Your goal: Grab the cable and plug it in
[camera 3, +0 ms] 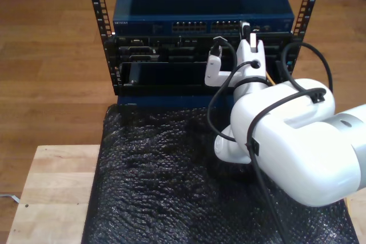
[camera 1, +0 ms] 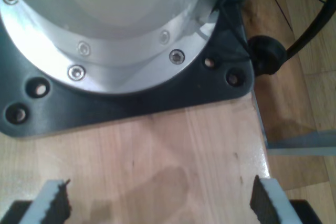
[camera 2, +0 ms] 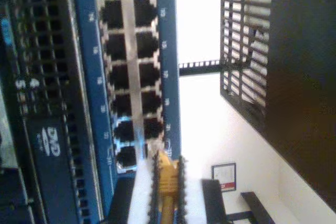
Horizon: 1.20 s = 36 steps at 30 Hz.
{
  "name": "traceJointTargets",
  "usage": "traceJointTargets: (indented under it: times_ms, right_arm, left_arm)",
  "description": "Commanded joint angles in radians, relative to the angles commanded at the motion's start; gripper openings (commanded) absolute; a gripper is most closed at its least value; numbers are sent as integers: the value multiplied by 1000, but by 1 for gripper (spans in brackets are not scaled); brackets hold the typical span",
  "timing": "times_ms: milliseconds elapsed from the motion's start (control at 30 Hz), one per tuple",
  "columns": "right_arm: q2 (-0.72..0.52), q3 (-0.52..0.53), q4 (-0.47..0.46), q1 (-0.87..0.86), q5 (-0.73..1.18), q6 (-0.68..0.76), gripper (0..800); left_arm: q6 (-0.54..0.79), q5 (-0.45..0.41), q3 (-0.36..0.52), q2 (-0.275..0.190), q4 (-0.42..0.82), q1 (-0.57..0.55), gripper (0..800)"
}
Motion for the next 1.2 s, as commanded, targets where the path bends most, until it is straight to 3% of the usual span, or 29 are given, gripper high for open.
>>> traceJointTargets:
  times_ms: [1200]
  right_arm:
    - [8, -6, -2, -14, 5, 0, 0]
  left_arm:
    - [0, 0, 0, 0, 2, 0, 799]
